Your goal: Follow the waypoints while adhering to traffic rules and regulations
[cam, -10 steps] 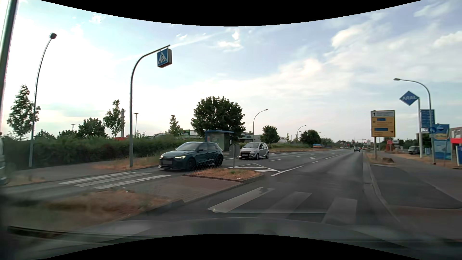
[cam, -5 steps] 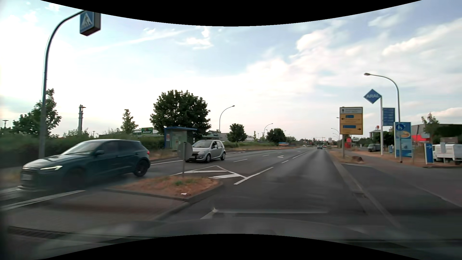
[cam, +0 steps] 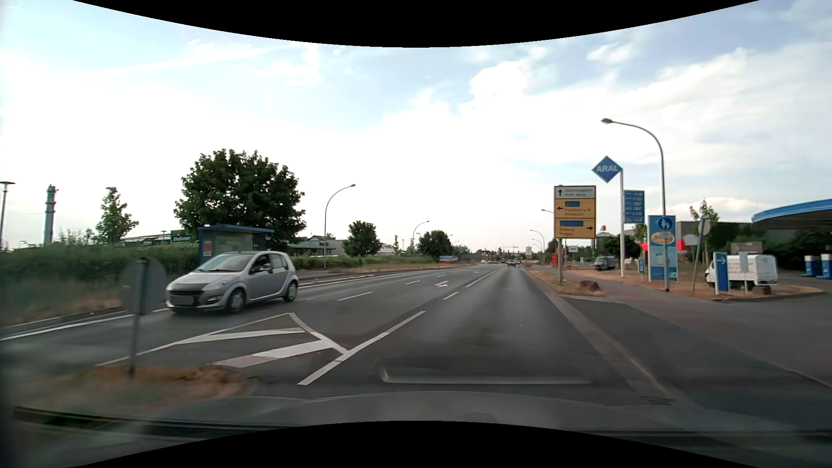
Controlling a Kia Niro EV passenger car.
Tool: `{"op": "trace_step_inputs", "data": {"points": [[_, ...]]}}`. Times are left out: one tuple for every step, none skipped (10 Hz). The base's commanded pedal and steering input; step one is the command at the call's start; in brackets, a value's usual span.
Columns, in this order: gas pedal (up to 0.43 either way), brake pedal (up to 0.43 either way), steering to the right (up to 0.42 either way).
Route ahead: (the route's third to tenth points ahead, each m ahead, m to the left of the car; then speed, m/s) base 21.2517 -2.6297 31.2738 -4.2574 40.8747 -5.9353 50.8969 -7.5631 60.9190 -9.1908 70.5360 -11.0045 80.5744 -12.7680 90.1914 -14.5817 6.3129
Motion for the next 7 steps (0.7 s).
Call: {"op": "trace_step_inputs", "data": {"points": [[0.189, 0.000, 0.166], [0.189, 0.000, 0.150], [0.189, 0.000, 0.130], [0.189, 0.000, 0.110], [0.189, 0.000, 0.077], [0.189, 0.000, 0.042], [0.189, 0.000, 0.016]]}}
